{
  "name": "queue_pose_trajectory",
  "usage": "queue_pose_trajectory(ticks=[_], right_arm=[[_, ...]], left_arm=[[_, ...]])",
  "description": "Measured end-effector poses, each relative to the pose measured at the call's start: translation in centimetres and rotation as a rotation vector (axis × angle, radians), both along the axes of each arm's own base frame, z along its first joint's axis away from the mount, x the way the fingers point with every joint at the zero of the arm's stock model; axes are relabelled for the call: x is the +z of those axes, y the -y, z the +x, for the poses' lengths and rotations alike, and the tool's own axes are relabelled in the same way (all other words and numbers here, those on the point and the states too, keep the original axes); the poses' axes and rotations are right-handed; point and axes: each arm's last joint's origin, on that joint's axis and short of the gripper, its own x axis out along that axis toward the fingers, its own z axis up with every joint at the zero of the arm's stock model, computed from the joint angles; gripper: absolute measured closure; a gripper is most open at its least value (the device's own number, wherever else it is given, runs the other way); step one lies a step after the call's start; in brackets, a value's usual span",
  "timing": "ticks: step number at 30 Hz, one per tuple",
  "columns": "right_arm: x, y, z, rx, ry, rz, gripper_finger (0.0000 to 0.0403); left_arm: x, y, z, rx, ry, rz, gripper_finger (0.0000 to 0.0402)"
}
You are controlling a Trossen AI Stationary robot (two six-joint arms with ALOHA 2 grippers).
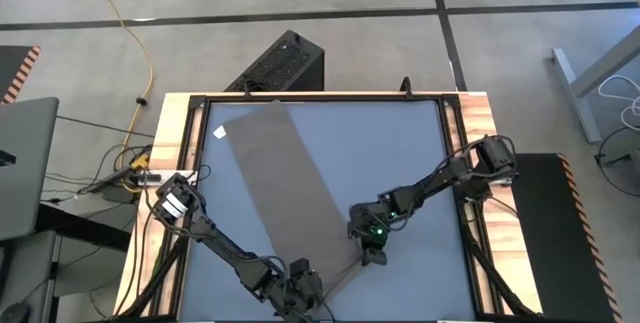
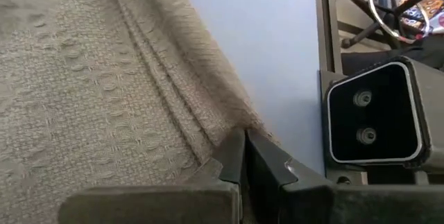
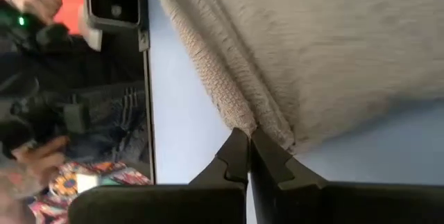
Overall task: Roll towel into tight, uniform cylinder
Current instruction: Roll the gray towel
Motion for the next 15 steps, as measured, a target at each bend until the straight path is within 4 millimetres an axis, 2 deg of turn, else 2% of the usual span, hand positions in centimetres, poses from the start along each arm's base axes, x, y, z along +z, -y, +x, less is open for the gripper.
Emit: queue_pose_trajectory(ticks=[9, 15], right_arm=[[-0.3, 1.5, 0.2, -0.080, -0.045, -0.047, 0.0384], [-0.2, 1.5, 0.1, -0.099, -0.100, 0.006, 0.0385]], left_arm=[[2.1, -0.1, -0.3, -0.030, 0.060, 0.046, 0.0402], [4.0, -0.4, -0.3, -0.012, 0.133, 0.096, 0.0402]])
